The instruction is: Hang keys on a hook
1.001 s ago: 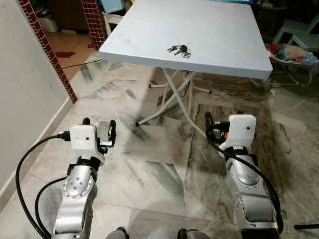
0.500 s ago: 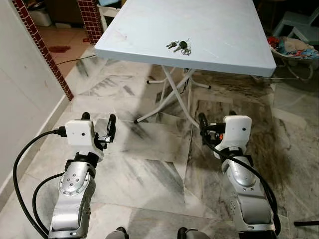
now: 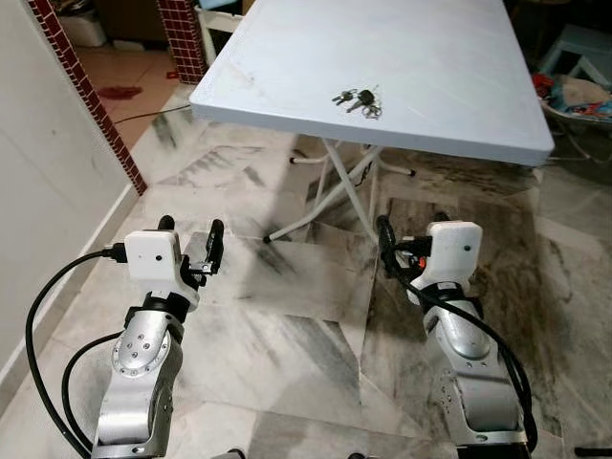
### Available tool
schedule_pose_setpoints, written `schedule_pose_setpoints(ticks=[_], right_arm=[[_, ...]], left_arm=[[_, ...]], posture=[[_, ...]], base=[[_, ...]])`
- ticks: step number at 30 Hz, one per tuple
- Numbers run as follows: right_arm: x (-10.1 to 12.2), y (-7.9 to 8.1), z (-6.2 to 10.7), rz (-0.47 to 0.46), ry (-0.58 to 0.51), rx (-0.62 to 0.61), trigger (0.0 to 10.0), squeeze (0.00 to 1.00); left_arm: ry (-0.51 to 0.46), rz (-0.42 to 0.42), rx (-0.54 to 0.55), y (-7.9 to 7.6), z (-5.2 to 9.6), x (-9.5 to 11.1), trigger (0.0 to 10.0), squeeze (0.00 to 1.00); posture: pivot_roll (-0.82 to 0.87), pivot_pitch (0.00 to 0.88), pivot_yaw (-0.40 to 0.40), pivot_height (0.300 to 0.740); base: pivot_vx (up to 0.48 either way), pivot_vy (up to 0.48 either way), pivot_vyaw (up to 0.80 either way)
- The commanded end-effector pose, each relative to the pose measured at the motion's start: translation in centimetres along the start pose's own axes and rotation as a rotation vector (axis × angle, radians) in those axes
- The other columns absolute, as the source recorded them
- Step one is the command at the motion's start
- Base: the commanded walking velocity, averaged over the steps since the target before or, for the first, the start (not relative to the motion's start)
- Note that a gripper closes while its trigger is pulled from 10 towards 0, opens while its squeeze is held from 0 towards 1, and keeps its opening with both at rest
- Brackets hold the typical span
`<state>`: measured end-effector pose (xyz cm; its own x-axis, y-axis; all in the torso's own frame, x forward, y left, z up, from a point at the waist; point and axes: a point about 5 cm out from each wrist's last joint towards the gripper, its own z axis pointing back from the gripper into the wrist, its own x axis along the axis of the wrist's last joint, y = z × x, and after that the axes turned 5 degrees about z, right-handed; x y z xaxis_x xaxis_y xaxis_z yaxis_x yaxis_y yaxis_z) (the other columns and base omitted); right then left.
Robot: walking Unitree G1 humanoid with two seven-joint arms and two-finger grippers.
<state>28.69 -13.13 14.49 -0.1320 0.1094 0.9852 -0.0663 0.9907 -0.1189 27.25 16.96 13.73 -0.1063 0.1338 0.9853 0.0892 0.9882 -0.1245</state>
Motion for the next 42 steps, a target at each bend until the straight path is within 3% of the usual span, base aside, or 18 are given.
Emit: schedule_pose_setpoints(ticks=[1,33,42], right_arm=[[0.0,-0.4,0.2,-0.005,0.004,-0.017,10.0,0.00],[0.0,0.2,0.1,-0.030,-0.009,0.020,10.0,0.00],[-0.1,0.5,0.1,-0.034,-0.011,0.029,10.0,0.00]], left_arm=[[-0.001,-0.004,-0.008,-0.1,0.3,0.2,10.0,0.00],[0.016,-0.010,-0.026,-0.2,0.2,0.0,10.0,0.00],[0.026,-0.011,-0.027,-0.2,0.2,-0.1,10.0,0.00]], posture=[[0.01,0.201,0.008,0.740],[0.02,0.197,0.019,0.740],[0.02,0.196,0.022,0.740]], base=[[0.469,0.000,0.00],[0.467,0.000,0.00],[0.346,0.327,0.00]])
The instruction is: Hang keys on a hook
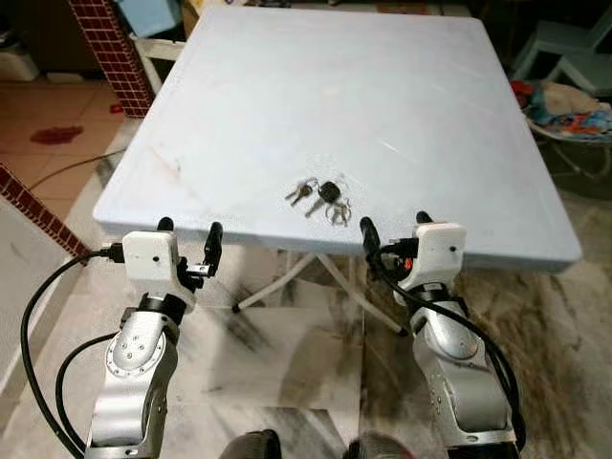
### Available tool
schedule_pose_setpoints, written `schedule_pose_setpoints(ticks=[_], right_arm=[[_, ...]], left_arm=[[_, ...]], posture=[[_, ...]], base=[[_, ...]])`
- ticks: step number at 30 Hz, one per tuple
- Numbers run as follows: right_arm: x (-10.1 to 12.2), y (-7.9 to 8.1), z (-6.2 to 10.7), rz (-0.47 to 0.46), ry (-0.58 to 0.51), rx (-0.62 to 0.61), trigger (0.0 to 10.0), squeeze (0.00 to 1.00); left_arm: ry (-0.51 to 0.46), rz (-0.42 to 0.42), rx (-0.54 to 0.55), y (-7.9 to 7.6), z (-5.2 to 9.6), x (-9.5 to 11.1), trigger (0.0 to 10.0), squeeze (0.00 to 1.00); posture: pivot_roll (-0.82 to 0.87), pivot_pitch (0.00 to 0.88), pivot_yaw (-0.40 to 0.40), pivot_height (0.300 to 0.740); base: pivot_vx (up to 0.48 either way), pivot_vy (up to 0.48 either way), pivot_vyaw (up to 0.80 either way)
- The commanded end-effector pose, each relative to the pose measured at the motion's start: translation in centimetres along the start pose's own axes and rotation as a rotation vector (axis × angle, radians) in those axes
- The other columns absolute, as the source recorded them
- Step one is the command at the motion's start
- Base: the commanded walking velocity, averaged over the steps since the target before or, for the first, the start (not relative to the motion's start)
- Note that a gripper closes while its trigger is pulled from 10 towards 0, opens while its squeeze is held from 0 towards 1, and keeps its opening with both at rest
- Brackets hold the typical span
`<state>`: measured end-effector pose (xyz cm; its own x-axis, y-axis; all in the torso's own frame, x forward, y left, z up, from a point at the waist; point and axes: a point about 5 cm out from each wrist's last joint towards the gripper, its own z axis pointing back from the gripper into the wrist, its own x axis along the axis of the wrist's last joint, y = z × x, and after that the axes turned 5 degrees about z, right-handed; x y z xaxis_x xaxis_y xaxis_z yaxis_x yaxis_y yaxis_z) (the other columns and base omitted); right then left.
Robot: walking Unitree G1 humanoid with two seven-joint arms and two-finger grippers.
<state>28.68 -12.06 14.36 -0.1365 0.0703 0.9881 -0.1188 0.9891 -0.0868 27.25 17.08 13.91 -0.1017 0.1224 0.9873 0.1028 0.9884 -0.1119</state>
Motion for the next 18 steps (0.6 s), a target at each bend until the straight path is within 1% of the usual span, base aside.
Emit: schedule_pose_setpoints(ticks=[1,3,6,16,18], right_arm=[[-0.01,-0.57,0.24,0.004,-0.003,-0.019,10.0,0.00],[-0.02,-0.57,0.25,0.005,-0.003,-0.019,10.0,0.00],[-0.08,-0.50,0.40,0.003,0.000,-0.025,10.0,0.00],[-0.08,-0.01,0.59,-0.018,0.000,-0.013,10.0,0.00],[-0.11,-0.09,0.61,-0.008,0.004,-0.026,10.0,0.00]], left_arm=[[0.020,0.000,-0.012,-0.34,0.16,-0.29,10.0,0.00],[0.021,-0.004,-0.015,-0.36,0.17,-0.31,10.0,0.00],[0.020,-0.003,-0.029,-0.65,0.24,-0.39,10.0,0.00],[0.027,-0.010,-0.039,-0.70,0.15,-0.40,10.0,0.00],[0.028,-0.011,-0.042,-0.70,0.16,-0.38,10.0,0.00]], posture=[[0.02,0.196,0.022,0.740],[0.02,0.195,0.023,0.740],[0.02,0.197,0.026,0.740],[0.02,0.200,0.037,0.740],[0.02,0.201,0.038,0.740]], base=[[0.274,0.394,0.00],[0.279,0.381,0.00],[0.000,0.000,0.00],[0.000,0.000,0.00],[0.000,0.000,0.00]])
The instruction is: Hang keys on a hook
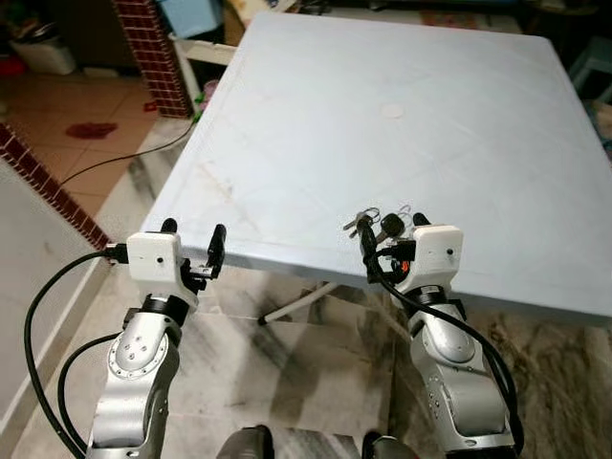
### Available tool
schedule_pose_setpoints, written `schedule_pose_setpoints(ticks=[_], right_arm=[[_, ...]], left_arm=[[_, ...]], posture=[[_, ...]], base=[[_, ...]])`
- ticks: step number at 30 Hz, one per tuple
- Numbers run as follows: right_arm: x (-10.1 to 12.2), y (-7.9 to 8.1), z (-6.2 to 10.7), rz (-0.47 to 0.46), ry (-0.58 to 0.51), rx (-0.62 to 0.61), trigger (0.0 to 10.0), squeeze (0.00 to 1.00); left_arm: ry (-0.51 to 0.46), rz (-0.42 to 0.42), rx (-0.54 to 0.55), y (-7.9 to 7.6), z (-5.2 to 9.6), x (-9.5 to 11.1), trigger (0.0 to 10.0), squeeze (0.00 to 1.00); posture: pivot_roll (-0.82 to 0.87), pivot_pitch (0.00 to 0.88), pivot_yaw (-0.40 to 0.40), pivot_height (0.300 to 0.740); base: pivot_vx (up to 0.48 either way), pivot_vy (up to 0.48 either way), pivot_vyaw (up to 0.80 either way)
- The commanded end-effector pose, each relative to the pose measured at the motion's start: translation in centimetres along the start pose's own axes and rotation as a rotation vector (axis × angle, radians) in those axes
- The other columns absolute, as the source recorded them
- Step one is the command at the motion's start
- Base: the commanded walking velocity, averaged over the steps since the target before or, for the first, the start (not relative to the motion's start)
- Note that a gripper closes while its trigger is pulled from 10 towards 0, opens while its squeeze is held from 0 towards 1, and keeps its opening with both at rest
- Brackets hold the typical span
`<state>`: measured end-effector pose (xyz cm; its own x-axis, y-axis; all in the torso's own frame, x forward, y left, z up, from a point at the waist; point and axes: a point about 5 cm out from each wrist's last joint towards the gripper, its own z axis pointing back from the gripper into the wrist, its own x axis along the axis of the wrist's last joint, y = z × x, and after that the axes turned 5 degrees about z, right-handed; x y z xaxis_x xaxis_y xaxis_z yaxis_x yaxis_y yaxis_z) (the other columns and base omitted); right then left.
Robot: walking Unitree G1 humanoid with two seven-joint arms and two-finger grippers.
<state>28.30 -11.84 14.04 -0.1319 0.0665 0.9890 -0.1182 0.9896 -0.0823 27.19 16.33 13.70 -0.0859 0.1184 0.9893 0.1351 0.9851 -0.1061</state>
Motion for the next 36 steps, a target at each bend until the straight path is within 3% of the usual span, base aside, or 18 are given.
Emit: schedule_pose_setpoints(ticks=[1,15,16,17,19,20,22,23,24,25,36], right_arm=[[0.1,-0.5,0.2,0.005,0.003,-0.034,10.0,0.00],[-1.2,-1.0,0.5,-0.063,0.083,-0.099,10.0,0.00],[-1.2,-0.9,0.4,-0.069,0.084,-0.095,8.2,0.00],[-1.3,-0.7,0.2,-0.070,0.083,-0.085,4.5,0.00],[-1.3,-0.7,0.0,-0.072,0.082,-0.081,4.2,0.00],[-1.4,-0.6,-0.3,-0.074,0.084,-0.071,7.0,0.00],[-1.4,-0.5,-0.6,-0.078,0.086,-0.070,6.8,0.00],[-1.4,-0.5,-0.8,-0.086,0.090,-0.072,2.4,0.00],[-1.5,-0.5,-0.9,-0.092,0.093,-0.073,2.4,0.00],[-1.6,-0.5,-1.1,-0.095,0.100,-0.079,0.0,0.00],[-2.0,-0.4,-1.3,-0.148,0.139,-0.093,0.0,0.00]], left_arm=[[0.012,-0.009,-0.010,0.0,0.2,-0.1,10.0,0.00],[0.038,-0.017,-0.050,-0.2,0.5,-0.3,10.0,0.00],[0.039,-0.018,-0.053,-0.2,0.5,-0.2,10.0,0.00],[0.041,-0.018,-0.057,-0.2,0.5,-0.2,10.0,0.00],[0.043,-0.019,-0.059,-0.2,0.5,-0.2,10.0,0.00],[0.044,-0.019,-0.061,-0.2,0.5,-0.2,10.0,0.00],[0.045,-0.020,-0.063,-0.2,0.4,-0.2,10.0,0.00],[0.046,-0.020,-0.064,-0.2,0.4,-0.2,10.0,0.00],[0.046,-0.020,-0.065,-0.2,0.4,-0.2,10.0,0.00],[0.045,-0.020,-0.066,-0.3,0.4,-0.2,10.0,0.00],[0.042,-0.014,-0.058,-0.3,0.4,-0.2,10.0,0.00]], posture=[[0.02,0.201,0.038,0.740],[0.03,0.220,0.066,0.740],[0.03,0.221,0.069,0.740],[0.03,0.222,0.073,0.740],[0.03,0.222,0.074,0.740],[0.03,0.221,0.076,0.740],[0.04,0.219,0.077,0.740],[0.04,0.220,0.077,0.740],[0.04,0.219,0.076,0.740],[0.04,0.218,0.074,0.740],[0.04,0.213,0.064,0.740]], base=[[0.000,0.000,0.00],[0.000,0.000,0.00],[0.000,0.000,0.00],[0.000,0.000,0.00],[0.000,0.000,0.00],[0.000,0.000,0.00],[0.000,0.000,0.00],[0.000,0.000,0.00],[0.000,0.000,0.00],[0.000,0.000,0.00],[0.000,0.000,0.00]])
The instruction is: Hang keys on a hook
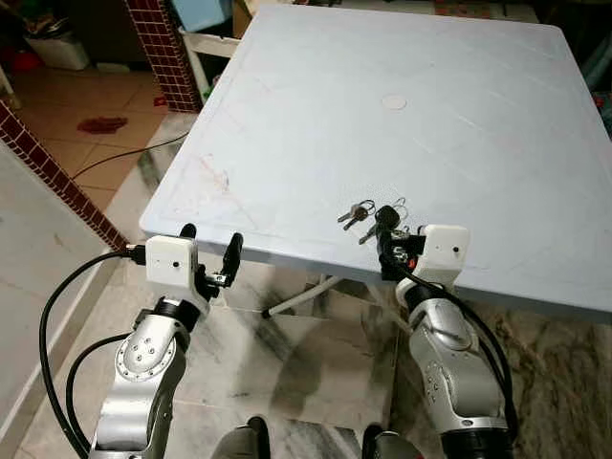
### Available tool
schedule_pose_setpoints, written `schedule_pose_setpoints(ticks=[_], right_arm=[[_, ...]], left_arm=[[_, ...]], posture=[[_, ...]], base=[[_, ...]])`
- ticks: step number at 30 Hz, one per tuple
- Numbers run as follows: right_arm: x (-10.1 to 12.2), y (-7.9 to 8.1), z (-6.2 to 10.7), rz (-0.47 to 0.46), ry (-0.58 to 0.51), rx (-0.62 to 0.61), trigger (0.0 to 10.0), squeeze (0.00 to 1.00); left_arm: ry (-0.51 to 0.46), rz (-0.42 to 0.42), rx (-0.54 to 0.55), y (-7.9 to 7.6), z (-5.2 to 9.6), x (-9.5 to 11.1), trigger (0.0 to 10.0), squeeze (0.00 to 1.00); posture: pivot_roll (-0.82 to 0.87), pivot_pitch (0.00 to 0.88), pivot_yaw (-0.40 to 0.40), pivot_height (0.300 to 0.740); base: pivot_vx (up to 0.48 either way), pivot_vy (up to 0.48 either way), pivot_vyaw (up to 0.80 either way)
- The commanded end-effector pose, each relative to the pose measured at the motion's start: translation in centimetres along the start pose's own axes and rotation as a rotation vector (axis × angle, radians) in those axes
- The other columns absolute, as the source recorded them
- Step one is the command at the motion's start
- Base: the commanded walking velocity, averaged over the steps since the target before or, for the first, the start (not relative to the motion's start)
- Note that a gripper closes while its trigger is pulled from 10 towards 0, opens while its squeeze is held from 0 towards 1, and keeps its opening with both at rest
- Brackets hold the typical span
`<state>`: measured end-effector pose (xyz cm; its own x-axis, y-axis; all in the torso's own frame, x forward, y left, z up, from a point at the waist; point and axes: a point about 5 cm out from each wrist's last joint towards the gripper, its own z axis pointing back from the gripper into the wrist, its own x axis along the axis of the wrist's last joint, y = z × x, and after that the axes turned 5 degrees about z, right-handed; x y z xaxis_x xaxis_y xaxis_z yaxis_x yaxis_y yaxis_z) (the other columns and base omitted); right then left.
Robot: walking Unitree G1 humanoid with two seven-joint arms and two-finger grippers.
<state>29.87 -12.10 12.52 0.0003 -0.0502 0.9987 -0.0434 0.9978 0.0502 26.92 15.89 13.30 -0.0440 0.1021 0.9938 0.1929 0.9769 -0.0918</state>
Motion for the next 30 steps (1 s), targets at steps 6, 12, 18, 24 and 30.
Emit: schedule_pose_setpoints(ticks=[6,12,18,24,30], right_arm=[[-0.64,-0.21,-0.10,-0.039,0.037,-0.011,0.0,0.00],[-0.64,-0.30,-0.15,-0.041,0.039,-0.013,0.0,0.00],[-0.84,-0.45,-0.05,-0.039,0.043,-0.017,0.0,0.00],[-0.92,-0.51,-0.14,-0.040,0.044,-0.019,0.0,0.00],[-0.94,-0.52,-0.21,-0.039,0.045,-0.017,0.0,0.00]], left_arm=[[-0.003,-0.001,0.003,0.14,0.17,0.20,10.0,0.00],[-0.002,0.000,-0.001,0.08,0.10,0.20,10.0,0.00],[-0.003,0.001,-0.005,0.03,0.03,0.21,10.0,0.00],[-0.003,-0.001,-0.006,0.05,0.04,0.20,10.0,0.00],[-0.006,-0.001,-0.004,0.04,0.00,0.26,10.0,0.00]], posture=[[0.04,0.213,0.066,0.740],[0.04,0.212,0.065,0.740],[0.04,0.211,0.067,0.740],[0.04,0.207,0.067,0.740],[0.04,0.204,0.065,0.740]], base=[[0.000,0.000,0.00],[0.000,0.000,0.00],[0.000,0.000,0.00],[0.000,0.000,0.00],[0.000,0.000,0.00]])
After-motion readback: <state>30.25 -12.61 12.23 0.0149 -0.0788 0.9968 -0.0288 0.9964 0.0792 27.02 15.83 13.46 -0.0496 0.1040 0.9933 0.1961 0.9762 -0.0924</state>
